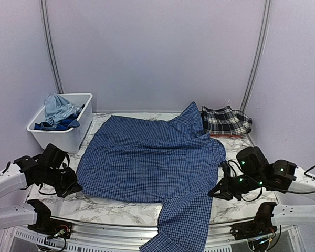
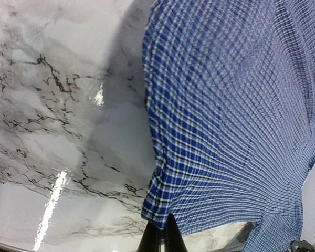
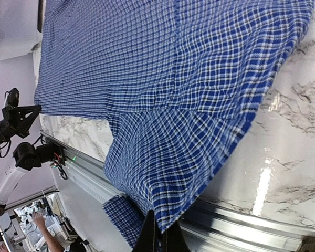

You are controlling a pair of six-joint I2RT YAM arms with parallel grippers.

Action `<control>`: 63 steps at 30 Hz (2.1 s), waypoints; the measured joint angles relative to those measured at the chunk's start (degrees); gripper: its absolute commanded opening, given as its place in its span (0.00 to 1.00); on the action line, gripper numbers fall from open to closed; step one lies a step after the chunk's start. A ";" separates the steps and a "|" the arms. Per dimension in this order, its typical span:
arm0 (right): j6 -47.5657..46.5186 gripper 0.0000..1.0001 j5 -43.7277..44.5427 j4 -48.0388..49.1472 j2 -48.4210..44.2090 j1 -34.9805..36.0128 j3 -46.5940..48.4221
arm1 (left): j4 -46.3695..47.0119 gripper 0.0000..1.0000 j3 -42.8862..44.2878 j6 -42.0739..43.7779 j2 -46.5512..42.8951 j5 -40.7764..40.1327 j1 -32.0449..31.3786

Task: Fold and stack the mixed laundry pile
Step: Pick up the flattened shirt from the center of the board, then fold the flattened shirt at the center of the board.

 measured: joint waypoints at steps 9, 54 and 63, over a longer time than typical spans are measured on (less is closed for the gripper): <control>-2.56 0.00 0.31 -0.28 1.20 -9.66 5.51 | -1.33 0.00 12.15 4.72 9.18 -1.20 1.81; -32.54 0.43 -13.33 7.21 49.66 -36.00 30.10 | 7.04 0.63 36.68 23.85 46.99 -8.48 8.31; -38.23 0.36 -13.62 5.18 39.45 -39.47 25.03 | 8.46 0.68 34.40 29.44 40.79 -7.63 7.10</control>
